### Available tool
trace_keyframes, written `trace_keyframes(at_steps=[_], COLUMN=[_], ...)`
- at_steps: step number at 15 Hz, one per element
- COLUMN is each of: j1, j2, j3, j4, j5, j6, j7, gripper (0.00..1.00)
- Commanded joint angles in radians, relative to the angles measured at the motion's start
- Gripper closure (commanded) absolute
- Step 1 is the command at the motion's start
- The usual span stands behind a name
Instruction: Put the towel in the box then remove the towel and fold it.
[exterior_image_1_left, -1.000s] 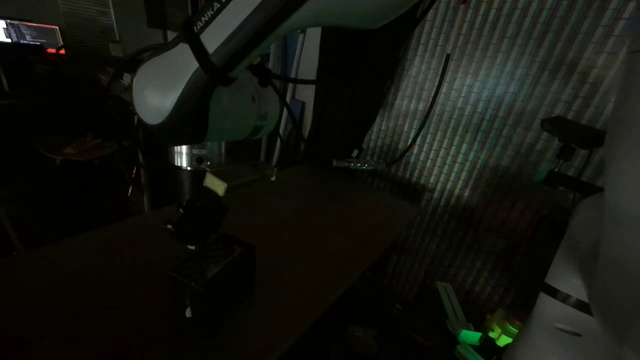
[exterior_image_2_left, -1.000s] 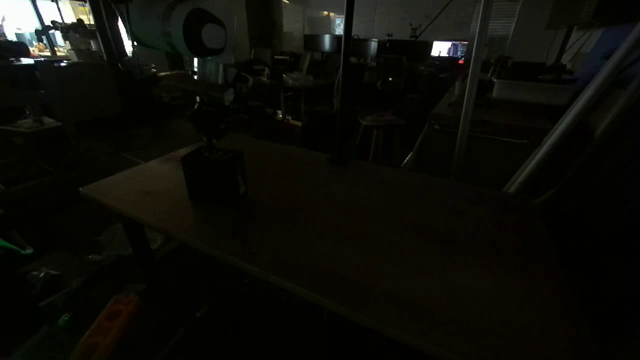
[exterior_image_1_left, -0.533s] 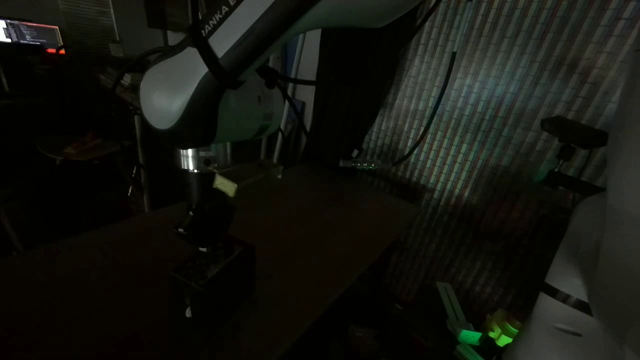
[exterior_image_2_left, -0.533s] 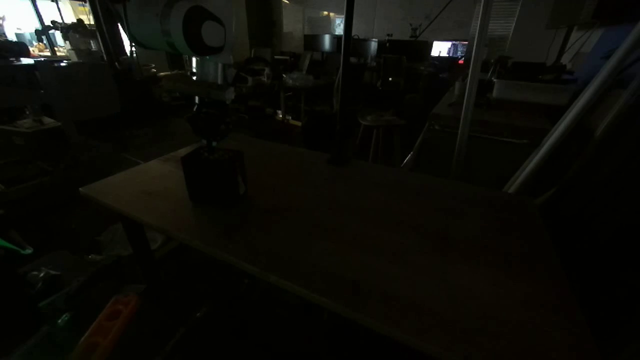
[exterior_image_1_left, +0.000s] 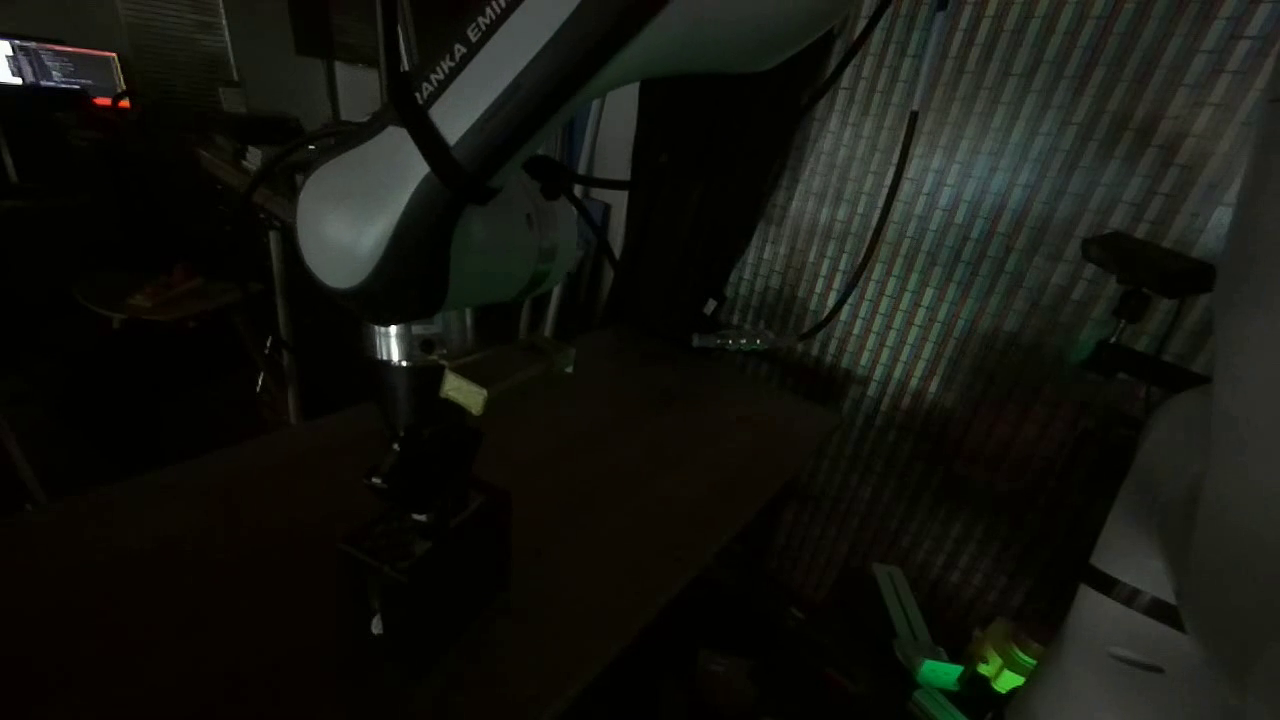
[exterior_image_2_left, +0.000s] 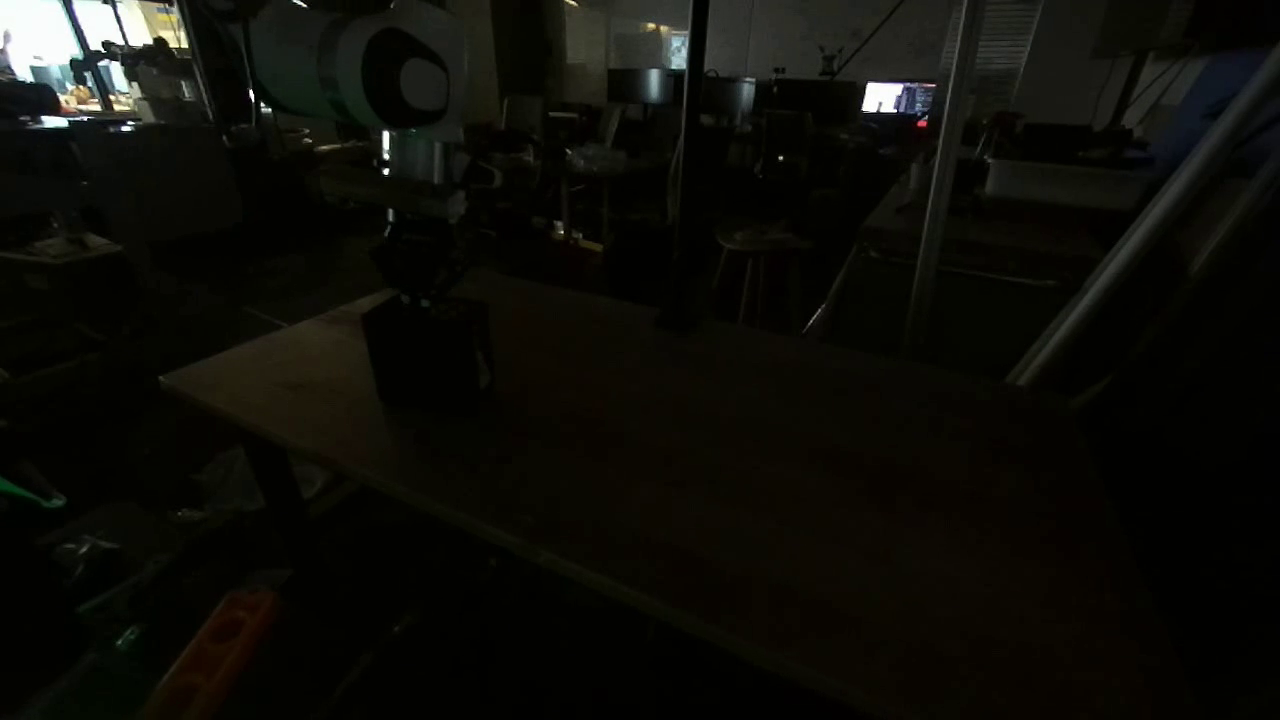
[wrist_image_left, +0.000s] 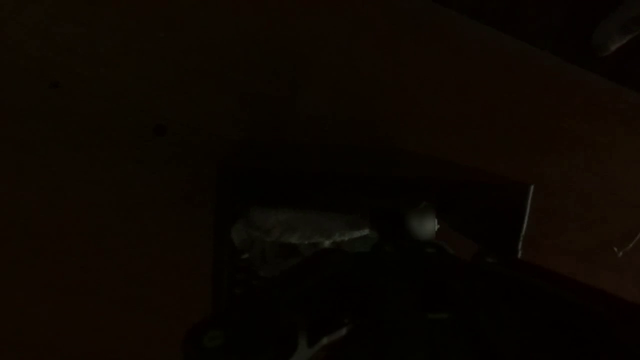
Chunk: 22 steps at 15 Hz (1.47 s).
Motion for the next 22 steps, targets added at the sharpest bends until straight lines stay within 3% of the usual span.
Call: trace_keyframes(at_steps=[1,7,12,22], j1=[-0.003,-0.011,-0.009,0.015], j2=[0.016,0.111,0.15,-0.023], j3=[0.005,0.024,0.042,0.002], j4=[-0.038,-0.042,-0.024,-0.03], j5=[0.027,0.075,0.104,0.026], j6=[0.072,0.173,0.193,0.055], j7=[-0.026,-0.045,-0.046,0.074], gripper=[1.0,1.0,1.0,1.0])
